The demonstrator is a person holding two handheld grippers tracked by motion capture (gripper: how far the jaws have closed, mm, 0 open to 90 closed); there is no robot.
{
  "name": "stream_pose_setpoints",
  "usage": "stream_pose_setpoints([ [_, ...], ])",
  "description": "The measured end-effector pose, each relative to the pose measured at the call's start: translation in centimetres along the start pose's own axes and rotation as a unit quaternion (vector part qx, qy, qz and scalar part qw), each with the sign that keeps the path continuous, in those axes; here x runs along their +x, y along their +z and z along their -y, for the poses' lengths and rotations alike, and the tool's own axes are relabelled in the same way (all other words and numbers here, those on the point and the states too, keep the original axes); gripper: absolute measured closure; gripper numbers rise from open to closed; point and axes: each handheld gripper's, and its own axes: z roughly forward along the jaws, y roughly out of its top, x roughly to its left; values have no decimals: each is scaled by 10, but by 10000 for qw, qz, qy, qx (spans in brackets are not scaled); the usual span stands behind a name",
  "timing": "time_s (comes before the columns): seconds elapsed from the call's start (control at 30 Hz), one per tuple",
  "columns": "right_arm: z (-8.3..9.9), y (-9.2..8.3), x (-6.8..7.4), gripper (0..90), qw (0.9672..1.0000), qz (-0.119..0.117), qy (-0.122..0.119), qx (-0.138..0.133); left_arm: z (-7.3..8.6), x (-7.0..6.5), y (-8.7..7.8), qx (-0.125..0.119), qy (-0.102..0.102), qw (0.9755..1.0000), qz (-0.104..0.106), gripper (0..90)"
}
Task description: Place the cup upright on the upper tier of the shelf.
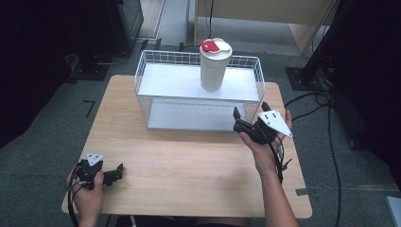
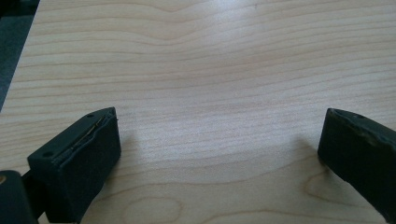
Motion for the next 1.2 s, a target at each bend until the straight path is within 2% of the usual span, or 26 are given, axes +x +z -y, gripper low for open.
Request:
stream_pose_setpoints([
  [0.57, 27, -37, -25, 33, 9998, 161, 26, 98, 0, 0, 0, 3, 4, 10000, 2, 0],
  [0.7, 35, -45, -31, 32, 9995, 233, 71, 179, 0, 0, 0, 3, 3, 10000, 3, 0],
  [0.83, 44, -53, -37, 32, 9995, 206, 132, 219, 0, 0, 0, 4, 3, 10000, 4, 0],
  [1.2, 66, -73, -56, 32, 9979, 469, 164, 419, 0, 0, 0, -2, -4, 10000, 4, 0],
])
